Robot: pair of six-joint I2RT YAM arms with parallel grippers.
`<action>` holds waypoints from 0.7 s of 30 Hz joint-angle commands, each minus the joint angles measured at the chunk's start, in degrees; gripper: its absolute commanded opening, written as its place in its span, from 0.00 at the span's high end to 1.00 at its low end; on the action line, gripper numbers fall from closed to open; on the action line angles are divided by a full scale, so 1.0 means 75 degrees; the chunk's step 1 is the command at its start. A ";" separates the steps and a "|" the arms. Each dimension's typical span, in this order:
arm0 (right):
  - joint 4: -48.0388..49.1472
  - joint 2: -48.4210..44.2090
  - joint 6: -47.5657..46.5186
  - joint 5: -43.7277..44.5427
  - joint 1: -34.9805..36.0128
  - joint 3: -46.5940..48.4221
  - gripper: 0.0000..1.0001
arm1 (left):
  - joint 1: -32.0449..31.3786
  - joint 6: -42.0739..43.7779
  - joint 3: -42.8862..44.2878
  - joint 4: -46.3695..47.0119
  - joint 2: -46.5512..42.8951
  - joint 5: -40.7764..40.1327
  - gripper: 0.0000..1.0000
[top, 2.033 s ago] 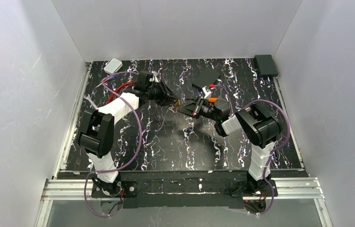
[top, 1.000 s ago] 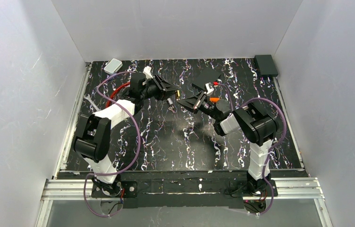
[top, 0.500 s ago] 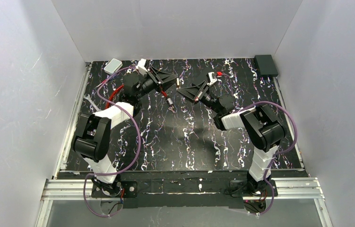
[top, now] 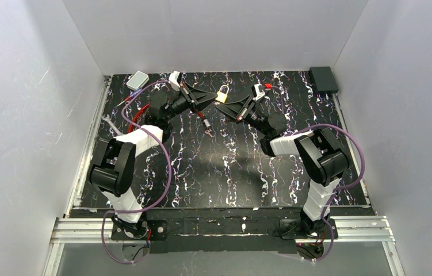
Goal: Unlock with the key
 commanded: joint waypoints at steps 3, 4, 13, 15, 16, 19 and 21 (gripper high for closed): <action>0.1008 -0.0390 -0.1028 -0.0182 -0.0138 -0.0132 0.99 | -0.0084 -0.0030 0.0024 0.0319 -0.0167 0.0891 1.00; 0.0764 -0.0452 -0.1201 -0.0303 -0.0137 -0.0107 0.99 | -0.0087 -0.0007 0.0063 0.0319 -0.0160 0.0950 1.00; -0.2338 -0.1472 -0.3290 -0.0801 -0.0138 0.0313 0.99 | -0.0084 0.0098 0.0255 0.0308 -0.0105 0.1206 1.00; -0.3253 -0.1772 -0.3959 -0.0849 -0.0149 0.0496 0.99 | -0.0090 0.0152 0.0290 0.0308 -0.0121 0.1264 1.00; -0.3690 -0.1909 -0.4424 -0.0844 -0.0151 0.0624 0.99 | -0.0092 0.0172 0.0305 0.0315 -0.0127 0.1297 1.00; -0.5087 -0.2278 -0.5550 -0.0821 -0.0154 0.0876 0.99 | -0.0101 0.0340 0.0395 0.0341 -0.0181 0.1465 1.00; -0.5433 -0.2431 -0.6002 -0.0842 -0.0149 0.0926 0.99 | -0.0114 0.0469 0.0414 0.0348 -0.0246 0.1513 0.99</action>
